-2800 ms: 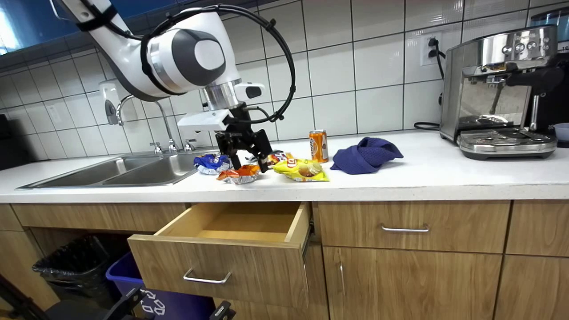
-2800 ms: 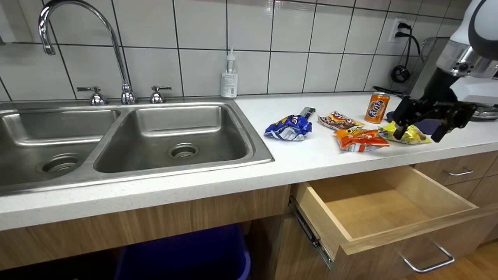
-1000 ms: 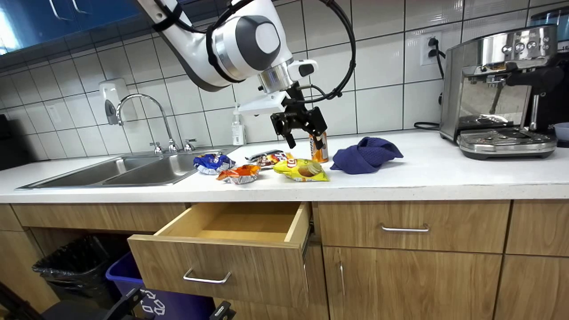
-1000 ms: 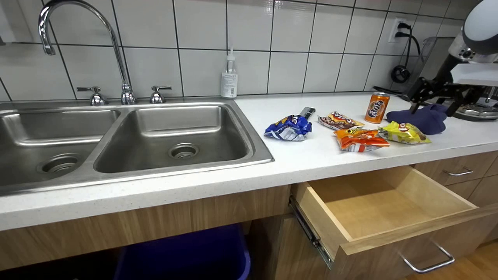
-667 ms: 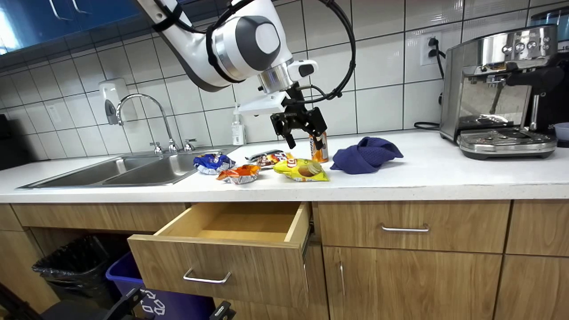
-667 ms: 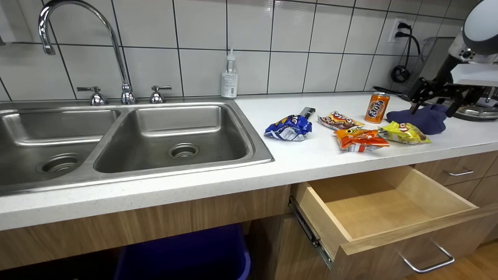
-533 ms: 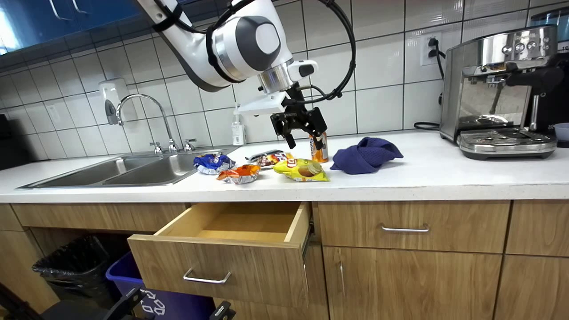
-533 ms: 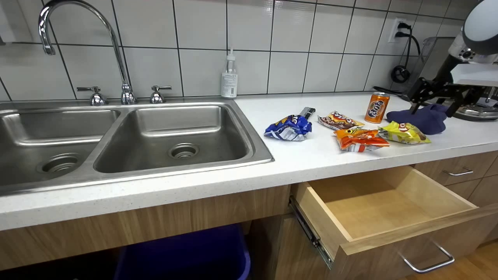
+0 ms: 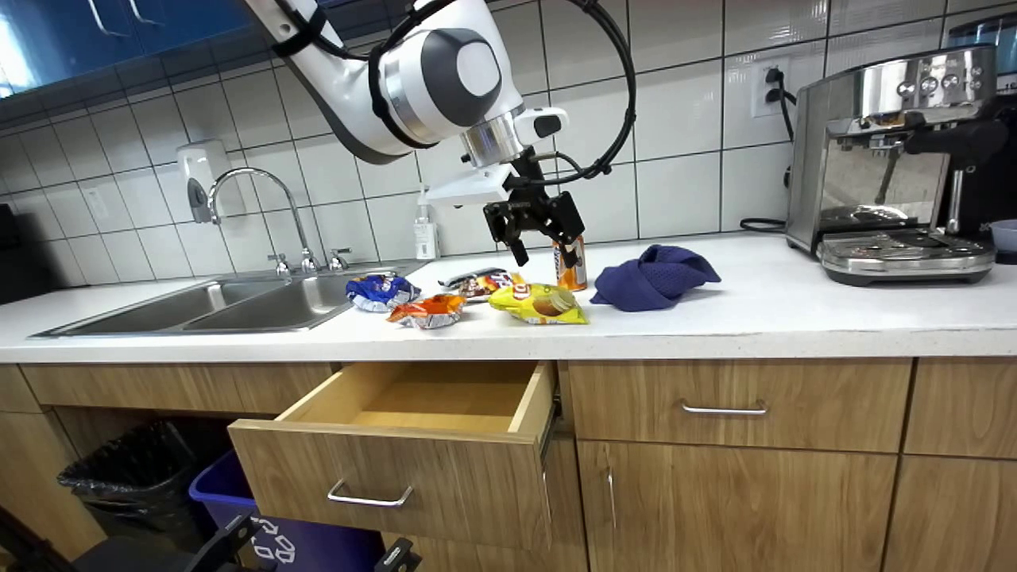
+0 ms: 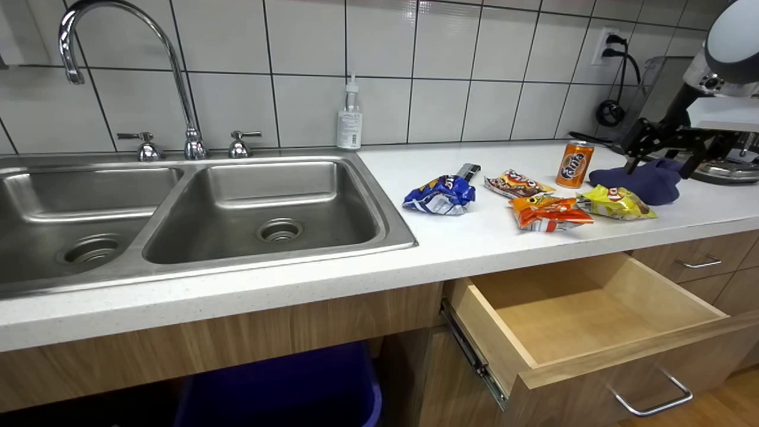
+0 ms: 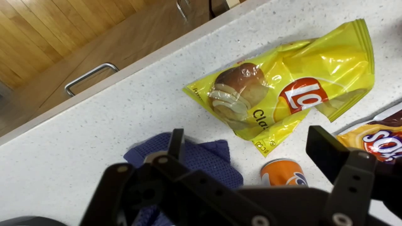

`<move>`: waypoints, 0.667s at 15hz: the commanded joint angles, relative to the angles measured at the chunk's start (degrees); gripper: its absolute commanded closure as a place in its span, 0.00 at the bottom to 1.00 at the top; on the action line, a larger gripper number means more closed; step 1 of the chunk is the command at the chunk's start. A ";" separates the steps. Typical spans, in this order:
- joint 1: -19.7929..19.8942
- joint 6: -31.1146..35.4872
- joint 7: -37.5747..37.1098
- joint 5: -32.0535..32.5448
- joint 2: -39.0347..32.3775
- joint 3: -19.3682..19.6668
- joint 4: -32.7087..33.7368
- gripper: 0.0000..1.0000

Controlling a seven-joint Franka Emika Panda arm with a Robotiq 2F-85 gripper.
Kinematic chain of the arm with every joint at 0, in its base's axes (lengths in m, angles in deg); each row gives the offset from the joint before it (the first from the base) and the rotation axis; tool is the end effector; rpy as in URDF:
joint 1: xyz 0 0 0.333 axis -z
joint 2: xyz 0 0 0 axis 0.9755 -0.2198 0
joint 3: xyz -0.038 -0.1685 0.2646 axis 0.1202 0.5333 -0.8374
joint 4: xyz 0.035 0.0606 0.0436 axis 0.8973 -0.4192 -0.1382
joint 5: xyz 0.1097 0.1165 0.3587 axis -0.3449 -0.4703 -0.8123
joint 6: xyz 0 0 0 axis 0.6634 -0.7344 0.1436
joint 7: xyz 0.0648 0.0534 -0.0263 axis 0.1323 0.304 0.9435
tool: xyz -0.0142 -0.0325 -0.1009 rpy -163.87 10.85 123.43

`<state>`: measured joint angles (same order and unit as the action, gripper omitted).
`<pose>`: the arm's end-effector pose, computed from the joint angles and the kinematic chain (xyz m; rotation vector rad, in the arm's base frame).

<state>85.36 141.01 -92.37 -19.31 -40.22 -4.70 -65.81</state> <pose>0.5226 -0.1626 0.3214 2.9359 -0.5575 0.4691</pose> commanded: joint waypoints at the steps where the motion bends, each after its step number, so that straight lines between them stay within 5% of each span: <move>1: -0.31 -0.03 0.35 -0.31 -0.04 0.35 0.07 0.00; 10: -0.89 0.87 -3.02 -1.61 -1.88 0.43 1.79 0.00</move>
<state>85.09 141.27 -92.81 -19.99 -40.61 -4.70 -65.71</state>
